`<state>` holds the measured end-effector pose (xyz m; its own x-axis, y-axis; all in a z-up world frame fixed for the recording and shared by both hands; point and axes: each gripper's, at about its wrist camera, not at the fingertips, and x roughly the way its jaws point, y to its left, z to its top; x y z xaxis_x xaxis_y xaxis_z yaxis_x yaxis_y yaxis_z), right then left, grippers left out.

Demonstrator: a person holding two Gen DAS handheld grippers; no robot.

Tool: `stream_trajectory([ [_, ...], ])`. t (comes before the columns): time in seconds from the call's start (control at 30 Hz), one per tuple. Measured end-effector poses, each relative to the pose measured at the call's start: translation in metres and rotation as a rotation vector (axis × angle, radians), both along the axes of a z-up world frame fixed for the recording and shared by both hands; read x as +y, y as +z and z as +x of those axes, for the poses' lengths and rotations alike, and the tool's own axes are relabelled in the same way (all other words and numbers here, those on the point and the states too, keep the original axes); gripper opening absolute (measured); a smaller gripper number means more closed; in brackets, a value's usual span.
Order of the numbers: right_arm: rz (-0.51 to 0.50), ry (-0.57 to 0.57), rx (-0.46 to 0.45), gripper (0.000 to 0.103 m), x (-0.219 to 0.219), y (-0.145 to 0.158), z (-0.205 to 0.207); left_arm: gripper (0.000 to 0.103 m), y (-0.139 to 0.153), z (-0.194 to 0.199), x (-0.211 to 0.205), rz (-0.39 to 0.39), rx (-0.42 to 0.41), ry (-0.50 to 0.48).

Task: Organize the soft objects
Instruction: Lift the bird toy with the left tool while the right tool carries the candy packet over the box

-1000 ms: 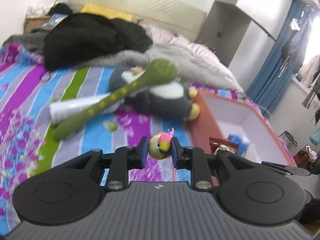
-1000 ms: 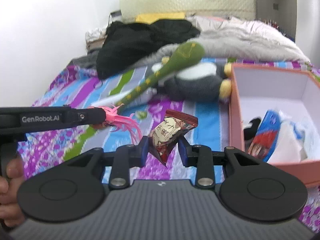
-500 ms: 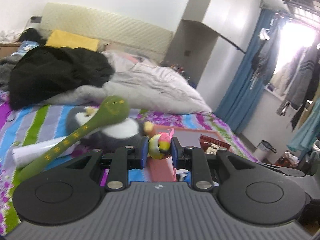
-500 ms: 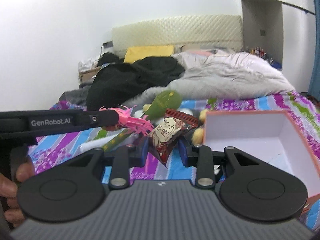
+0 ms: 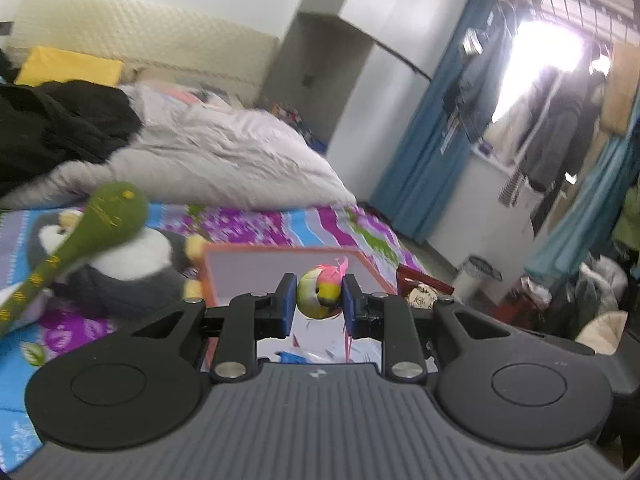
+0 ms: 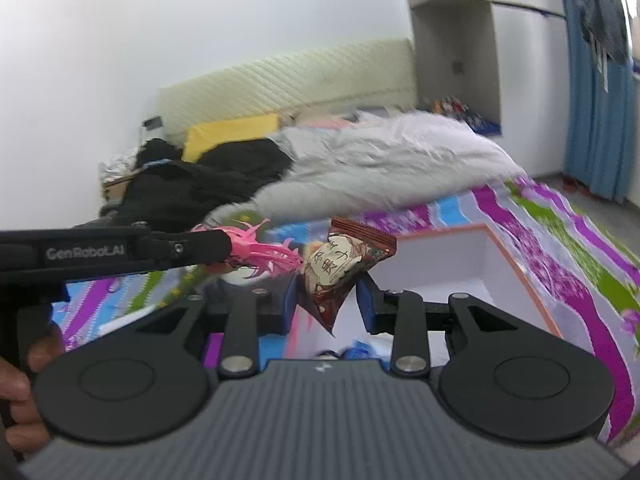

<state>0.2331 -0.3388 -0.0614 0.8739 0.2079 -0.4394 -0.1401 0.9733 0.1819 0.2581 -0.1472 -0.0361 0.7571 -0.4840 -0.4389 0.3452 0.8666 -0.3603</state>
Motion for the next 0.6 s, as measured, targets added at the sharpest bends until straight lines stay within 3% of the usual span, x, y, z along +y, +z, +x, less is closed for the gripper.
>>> stream_trajectory([
  [0.33, 0.024, -0.064, 0.168, 0.036, -0.049, -0.06, 0.042, 0.028, -0.063, 0.07, -0.058, 0.079, 0.167, -0.083],
  [0.6, 0.026, -0.072, 0.29, 0.036, -0.06, -0.103, 0.07, 0.028, -0.115, 0.116, -0.073, 0.138, 0.303, -0.096],
])
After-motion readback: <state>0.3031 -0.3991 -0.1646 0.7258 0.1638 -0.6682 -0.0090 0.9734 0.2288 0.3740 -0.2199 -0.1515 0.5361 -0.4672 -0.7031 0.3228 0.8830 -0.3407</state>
